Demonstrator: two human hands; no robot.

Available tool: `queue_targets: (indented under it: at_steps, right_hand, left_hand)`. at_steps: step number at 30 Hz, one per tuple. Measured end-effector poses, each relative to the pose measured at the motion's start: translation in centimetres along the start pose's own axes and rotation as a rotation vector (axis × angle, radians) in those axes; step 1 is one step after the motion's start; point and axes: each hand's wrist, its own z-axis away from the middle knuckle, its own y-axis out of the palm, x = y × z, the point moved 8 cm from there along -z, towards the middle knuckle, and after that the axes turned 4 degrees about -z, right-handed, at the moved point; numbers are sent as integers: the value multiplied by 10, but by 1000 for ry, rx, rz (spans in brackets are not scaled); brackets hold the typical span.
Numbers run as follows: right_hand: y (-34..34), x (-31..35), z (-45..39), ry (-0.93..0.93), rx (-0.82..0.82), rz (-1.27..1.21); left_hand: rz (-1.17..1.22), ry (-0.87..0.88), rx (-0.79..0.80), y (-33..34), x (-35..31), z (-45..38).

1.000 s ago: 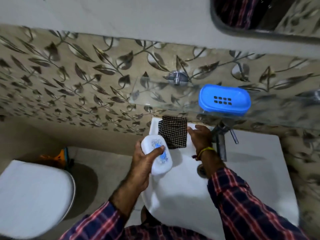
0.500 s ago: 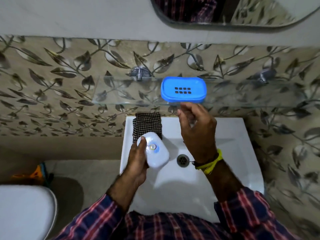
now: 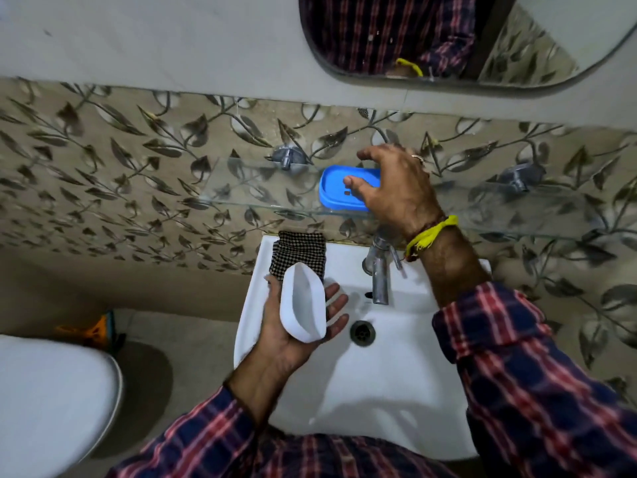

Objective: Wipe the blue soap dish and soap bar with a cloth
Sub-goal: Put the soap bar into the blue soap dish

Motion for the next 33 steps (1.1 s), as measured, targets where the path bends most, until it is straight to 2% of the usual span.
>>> queue_targets:
  at_steps: [6, 15, 18, 20, 22, 25, 27, 33]
  right_hand:
    - [20, -20, -18, 70, 239, 54]
    - [14, -19, -28, 136, 242, 108]
    - [-8, -14, -22, 137, 191, 59]
    - [-27, -9, -10, 122, 93, -87]
    - [-40, -6, 15, 120, 17, -337]
    - [-27, -5, 71, 162, 49, -654]
    - [-3, -3, 107, 236, 81, -801]
    - [21, 10, 143, 365, -46, -1106]
  left_hand:
    - [-106, 104, 35, 26, -23, 17]
    - [-362, 443, -2, 57, -51, 39]
    - [-424, 517, 25, 64, -58, 44]
    - [-469, 560, 29, 69, -63, 49]
    - [-548, 674, 3, 76, -74, 56]
    - [-697, 914, 1, 96, -90, 71]
    - [-810, 1007, 38, 108, -89, 75]
    - [-927, 994, 115, 115, -54, 62]
